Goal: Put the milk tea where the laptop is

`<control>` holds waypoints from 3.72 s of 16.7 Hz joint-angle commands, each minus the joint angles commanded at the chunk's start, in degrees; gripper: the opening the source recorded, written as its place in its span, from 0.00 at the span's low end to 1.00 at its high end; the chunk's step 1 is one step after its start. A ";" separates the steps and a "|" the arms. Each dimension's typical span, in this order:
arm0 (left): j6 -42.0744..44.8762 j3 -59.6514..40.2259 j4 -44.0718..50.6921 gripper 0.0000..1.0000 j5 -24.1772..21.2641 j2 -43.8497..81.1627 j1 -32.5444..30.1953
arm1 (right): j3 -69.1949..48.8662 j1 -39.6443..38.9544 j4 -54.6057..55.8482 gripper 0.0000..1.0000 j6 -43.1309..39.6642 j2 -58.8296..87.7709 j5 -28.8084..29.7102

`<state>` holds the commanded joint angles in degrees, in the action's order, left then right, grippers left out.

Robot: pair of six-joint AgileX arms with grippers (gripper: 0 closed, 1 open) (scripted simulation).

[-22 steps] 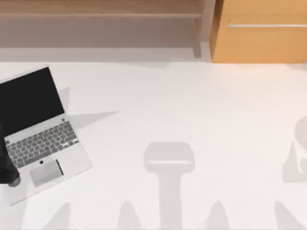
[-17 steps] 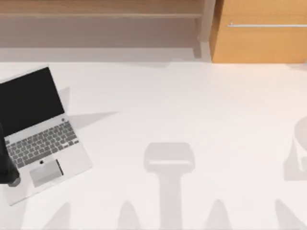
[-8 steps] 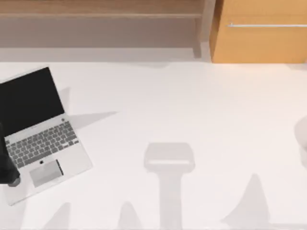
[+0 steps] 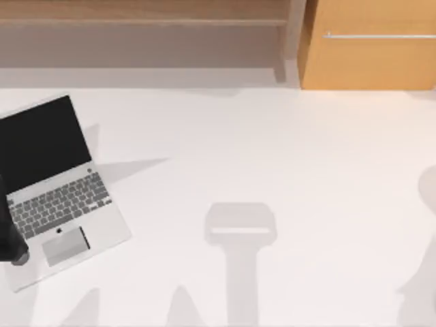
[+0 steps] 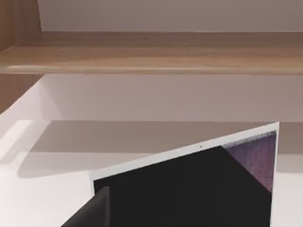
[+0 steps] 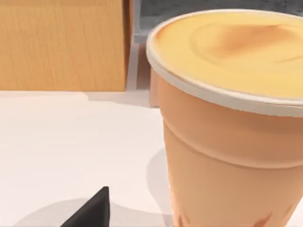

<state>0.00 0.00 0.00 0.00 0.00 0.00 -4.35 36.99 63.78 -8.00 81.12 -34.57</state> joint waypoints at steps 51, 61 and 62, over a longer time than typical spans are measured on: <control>0.00 0.00 0.00 1.00 0.00 0.00 0.00 | -14.49 -8.60 8.97 0.00 2.63 22.87 8.79; 0.00 0.00 0.00 1.00 0.00 0.00 0.00 | -18.16 -13.96 8.93 0.00 5.21 20.66 12.21; 0.00 0.00 0.00 1.00 0.00 0.00 0.00 | -19.54 -16.64 8.57 0.00 6.35 20.86 13.97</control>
<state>0.00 0.00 0.00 0.00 0.00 0.00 -23.89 20.35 72.35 -1.65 101.98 -20.60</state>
